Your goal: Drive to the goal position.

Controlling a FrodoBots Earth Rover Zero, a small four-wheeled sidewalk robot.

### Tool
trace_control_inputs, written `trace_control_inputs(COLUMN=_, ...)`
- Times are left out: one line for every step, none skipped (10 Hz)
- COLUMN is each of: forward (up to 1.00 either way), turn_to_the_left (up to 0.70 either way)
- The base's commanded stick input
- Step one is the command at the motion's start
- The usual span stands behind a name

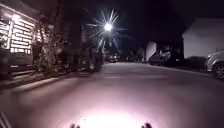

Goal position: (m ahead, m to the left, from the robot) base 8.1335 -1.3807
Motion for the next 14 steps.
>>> trace_control_inputs(forward=0.6, turn_to_the_left=0.0)
trace_control_inputs(forward=0.7, turn_to_the_left=0.0)
trace_control_inputs(forward=0.7, turn_to_the_left=0.0)
trace_control_inputs(forward=0.7, turn_to_the_left=0.0)
trace_control_inputs(forward=0.7, turn_to_the_left=0.0)
trace_control_inputs(forward=0.7, turn_to_the_left=0.0)
trace_control_inputs(forward=0.7, turn_to_the_left=-0.01)
trace_control_inputs(forward=0.7, turn_to_the_left=-0.02)
trace_control_inputs(forward=0.7, turn_to_the_left=-0.03)
trace_control_inputs(forward=0.7, turn_to_the_left=-0.02)
trace_control_inputs(forward=0.7, turn_to_the_left=0.0)
trace_control_inputs(forward=0.7, turn_to_the_left=0.0)
trace_control_inputs(forward=0.7, turn_to_the_left=0.0)
trace_control_inputs(forward=0.7, turn_to_the_left=0.0)
